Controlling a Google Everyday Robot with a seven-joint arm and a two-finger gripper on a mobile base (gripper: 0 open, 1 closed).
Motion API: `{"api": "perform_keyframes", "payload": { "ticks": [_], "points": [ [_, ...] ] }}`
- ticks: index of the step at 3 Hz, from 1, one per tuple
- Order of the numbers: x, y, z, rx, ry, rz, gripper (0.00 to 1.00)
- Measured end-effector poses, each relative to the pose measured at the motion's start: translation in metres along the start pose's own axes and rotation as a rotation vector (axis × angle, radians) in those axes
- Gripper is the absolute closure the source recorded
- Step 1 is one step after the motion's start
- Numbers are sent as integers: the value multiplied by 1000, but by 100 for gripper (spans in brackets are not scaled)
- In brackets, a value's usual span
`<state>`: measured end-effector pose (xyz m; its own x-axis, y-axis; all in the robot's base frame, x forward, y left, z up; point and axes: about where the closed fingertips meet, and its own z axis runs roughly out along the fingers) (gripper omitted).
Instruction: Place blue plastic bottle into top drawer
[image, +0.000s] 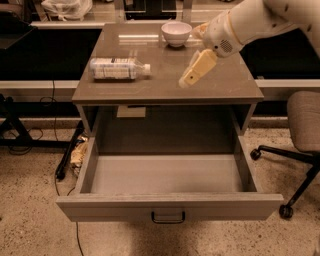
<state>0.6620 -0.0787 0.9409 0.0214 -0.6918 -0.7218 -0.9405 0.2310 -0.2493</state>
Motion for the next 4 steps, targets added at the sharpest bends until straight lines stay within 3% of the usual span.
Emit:
{"api": "perform_keyframes", "payload": {
  "ticks": [1, 2, 4],
  "points": [
    [7, -21, 42, -35, -66, 20, 0],
    [4, -39, 87, -70, -100, 3, 0],
    [-13, -56, 154, -91, -79, -32, 0]
  ]
}}
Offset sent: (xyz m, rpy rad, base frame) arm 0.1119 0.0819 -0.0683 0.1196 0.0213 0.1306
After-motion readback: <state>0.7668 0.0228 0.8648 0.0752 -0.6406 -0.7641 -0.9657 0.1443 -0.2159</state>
